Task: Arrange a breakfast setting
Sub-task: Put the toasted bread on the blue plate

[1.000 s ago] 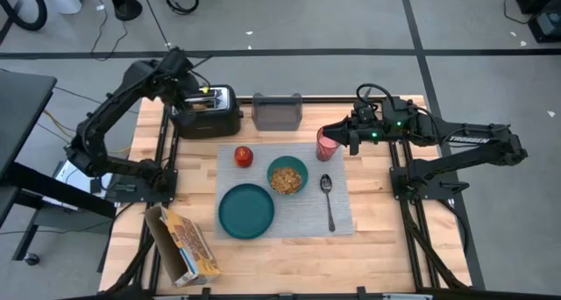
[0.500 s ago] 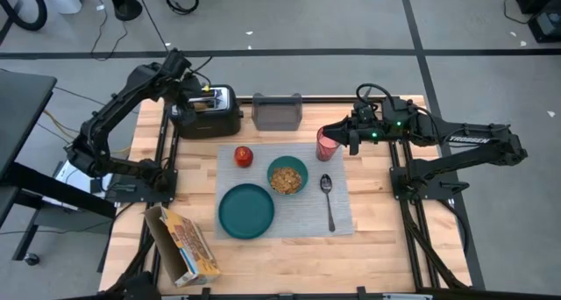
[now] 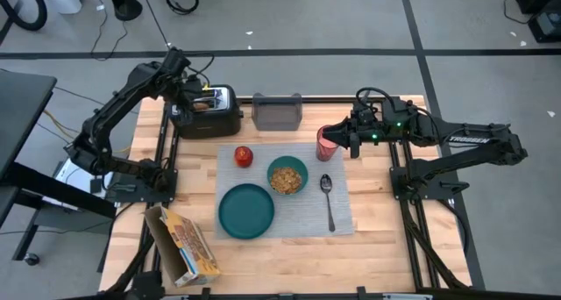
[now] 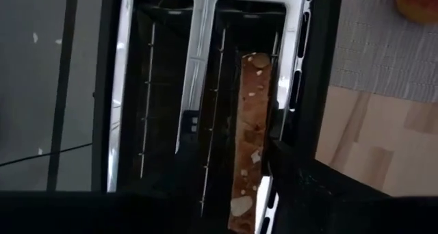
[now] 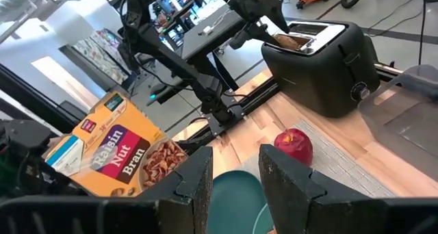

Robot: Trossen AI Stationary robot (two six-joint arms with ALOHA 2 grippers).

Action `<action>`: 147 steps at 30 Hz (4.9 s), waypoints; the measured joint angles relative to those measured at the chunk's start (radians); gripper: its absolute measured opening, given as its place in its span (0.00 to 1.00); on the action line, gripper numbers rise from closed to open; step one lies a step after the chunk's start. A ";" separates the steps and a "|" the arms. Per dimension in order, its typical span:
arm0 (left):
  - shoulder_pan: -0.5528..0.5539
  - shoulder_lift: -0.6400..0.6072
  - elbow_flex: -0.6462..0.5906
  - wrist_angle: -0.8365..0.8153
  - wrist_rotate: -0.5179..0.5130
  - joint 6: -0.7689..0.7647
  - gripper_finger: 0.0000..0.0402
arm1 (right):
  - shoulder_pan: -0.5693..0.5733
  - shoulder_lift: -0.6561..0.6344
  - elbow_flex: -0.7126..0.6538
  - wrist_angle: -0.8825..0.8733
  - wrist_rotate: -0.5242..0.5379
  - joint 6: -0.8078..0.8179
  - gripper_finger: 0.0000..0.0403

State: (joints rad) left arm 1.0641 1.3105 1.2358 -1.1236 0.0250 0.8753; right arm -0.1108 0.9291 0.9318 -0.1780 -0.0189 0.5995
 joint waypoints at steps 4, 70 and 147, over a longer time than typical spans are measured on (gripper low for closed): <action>0.000 0.012 0.002 -0.005 0.001 0.000 0.37 | 0.000 0.000 0.000 0.000 0.000 -0.002 0.32; -0.024 -0.005 0.444 -0.217 0.010 -0.187 0.07 | -0.003 0.000 0.000 0.026 -0.001 -0.020 0.32; -1.187 -0.055 -0.595 0.916 0.356 -1.486 0.07 | 0.414 0.084 0.000 -0.018 0.240 0.051 0.32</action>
State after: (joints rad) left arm -0.1232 1.2552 0.6408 -0.2077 0.3813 -0.6109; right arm 0.3035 1.0130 0.9314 -0.1963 0.2211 0.6502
